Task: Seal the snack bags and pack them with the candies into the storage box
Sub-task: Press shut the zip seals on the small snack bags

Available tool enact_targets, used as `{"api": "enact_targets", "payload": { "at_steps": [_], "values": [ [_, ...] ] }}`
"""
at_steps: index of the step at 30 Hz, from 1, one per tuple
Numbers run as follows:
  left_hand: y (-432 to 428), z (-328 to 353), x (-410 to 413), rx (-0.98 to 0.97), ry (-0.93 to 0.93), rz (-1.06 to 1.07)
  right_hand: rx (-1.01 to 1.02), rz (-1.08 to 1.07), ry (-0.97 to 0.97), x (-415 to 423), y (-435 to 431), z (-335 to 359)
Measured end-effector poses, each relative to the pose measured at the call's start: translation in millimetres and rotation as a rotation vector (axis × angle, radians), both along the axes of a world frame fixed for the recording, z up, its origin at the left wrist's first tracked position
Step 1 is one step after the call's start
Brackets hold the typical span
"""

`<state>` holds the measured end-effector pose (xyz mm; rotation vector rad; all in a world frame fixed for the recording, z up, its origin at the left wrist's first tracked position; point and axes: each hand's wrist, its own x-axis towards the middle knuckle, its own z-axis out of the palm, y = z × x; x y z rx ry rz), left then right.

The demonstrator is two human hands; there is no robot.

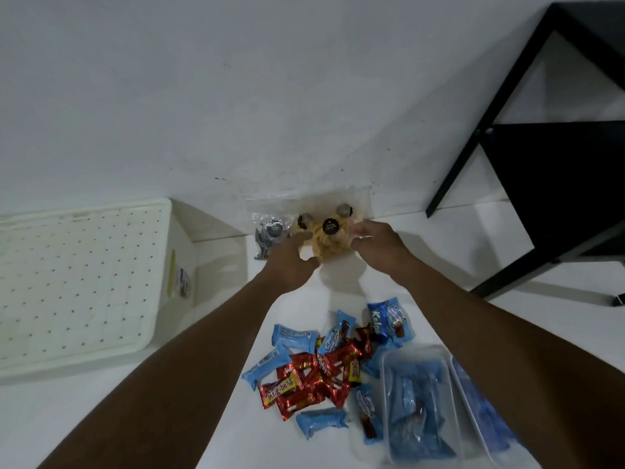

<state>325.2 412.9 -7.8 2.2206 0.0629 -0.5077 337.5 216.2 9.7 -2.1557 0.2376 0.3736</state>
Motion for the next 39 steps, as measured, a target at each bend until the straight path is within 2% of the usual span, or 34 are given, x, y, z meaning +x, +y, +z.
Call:
{"api": "enact_targets", "payload": {
  "at_steps": [10, 17, 24, 28, 34, 39],
  "values": [
    [28, 30, -87, 0.020, 0.103, -0.091, 0.014, 0.050, 0.023, -100, 31, 21],
    [71, 67, -130, 0.034, 0.017, -0.069, 0.043, 0.057, -0.007, -137, 68, 59],
    [134, 102, -165, 0.102, -0.115, 0.071, 0.084, 0.182, -0.095, -148, 134, 93],
    [182, 119, -182, 0.115, -0.171, 0.252, 0.123, 0.278, -0.114, -143, 182, 104],
    [245, 134, -221, 0.055, -0.181, 0.528, 0.079, 0.420, -0.158, -142, 245, 102],
    [296, 132, -249, 0.077, -0.191, 0.653, 0.061, 0.446, -0.204, -150, 289, 84]
  ]
}}
